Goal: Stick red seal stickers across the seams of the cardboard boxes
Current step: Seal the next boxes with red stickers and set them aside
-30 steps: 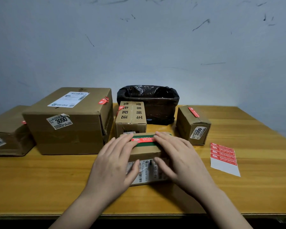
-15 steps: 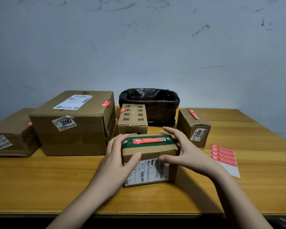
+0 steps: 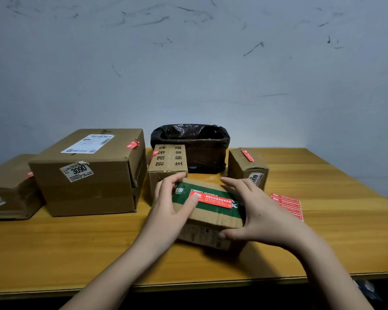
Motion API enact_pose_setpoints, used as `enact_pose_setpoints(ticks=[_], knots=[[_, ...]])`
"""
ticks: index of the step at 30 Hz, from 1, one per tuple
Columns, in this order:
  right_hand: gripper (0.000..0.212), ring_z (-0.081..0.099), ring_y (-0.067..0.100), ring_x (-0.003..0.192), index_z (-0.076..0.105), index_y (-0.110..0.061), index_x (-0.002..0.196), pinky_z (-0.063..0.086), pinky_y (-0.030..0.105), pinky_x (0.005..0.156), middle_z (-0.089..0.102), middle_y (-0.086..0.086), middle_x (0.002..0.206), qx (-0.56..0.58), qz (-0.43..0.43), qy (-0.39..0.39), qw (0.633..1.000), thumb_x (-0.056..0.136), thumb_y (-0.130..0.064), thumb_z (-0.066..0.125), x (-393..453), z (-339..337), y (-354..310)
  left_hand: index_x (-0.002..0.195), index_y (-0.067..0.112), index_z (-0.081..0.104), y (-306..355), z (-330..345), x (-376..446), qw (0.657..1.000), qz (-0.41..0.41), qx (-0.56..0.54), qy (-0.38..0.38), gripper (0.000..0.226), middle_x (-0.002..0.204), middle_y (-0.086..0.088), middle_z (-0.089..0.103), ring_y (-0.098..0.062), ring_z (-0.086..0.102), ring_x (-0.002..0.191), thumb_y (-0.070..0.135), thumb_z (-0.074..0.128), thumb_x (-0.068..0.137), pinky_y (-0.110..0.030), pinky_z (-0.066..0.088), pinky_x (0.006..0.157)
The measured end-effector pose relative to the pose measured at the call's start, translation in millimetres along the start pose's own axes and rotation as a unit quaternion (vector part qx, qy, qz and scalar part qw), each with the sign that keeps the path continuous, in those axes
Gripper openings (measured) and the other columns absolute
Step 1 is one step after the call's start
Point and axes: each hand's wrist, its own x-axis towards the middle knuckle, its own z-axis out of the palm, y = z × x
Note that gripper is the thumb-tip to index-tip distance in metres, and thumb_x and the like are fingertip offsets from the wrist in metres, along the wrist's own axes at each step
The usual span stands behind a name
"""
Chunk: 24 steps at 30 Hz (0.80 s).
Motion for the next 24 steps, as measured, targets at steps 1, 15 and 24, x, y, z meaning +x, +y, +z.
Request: enact_pose_setpoints(ticks=[1, 15, 24], knots=[[0.107, 0.035, 0.006, 0.129, 0.012, -0.04, 0.148, 0.037, 0.03, 0.108, 0.032, -0.015, 0.141, -0.024, 0.003, 0.008, 1.0, 0.064, -0.063, 0.074, -3.6, -2.7, -0.1, 0.128, 0.034, 0.04, 3.6, 3.5, 4.0, 1.0, 0.005, -0.013, -0.008, 0.039, 0.131, 0.011, 0.038, 0.013, 0.04, 0.117, 0.028, 0.055, 0.093, -0.004, 0.041, 0.086], [0.1, 0.046, 0.026, 0.128, 0.024, -0.03, 0.146, 0.043, 0.04, 0.098, 0.042, 0.003, 0.139, -0.009, 0.193, 0.172, 0.966, 0.064, -0.074, 0.062, 4.0, -22.2, -5.3, 0.141, 0.023, 0.03, 40.4, 33.6, 46.3, 1.0, 0.005, -0.006, -0.006, 0.059, 0.147, -0.001, 0.025, -0.011, 0.024, 0.139, 0.042, 0.055, 0.091, -0.039, 0.022, 0.116], [0.085, 0.044, 0.035, 0.125, 0.03, -0.02, 0.141, 0.041, 0.045, 0.095, 0.043, 0.012, 0.134, -0.005, 0.23, 0.182, 0.956, 0.075, -0.071, 0.047, 46.5, -23.1, -15.9, 0.153, 0.032, 0.004, 49.1, 47.7, 48.4, 0.966, -0.158, -0.162, -0.123, 0.098, 0.158, 0.009, 0.014, -0.008, 0.017, 0.143, 0.065, 0.051, 0.073, -0.041, 0.017, 0.119]])
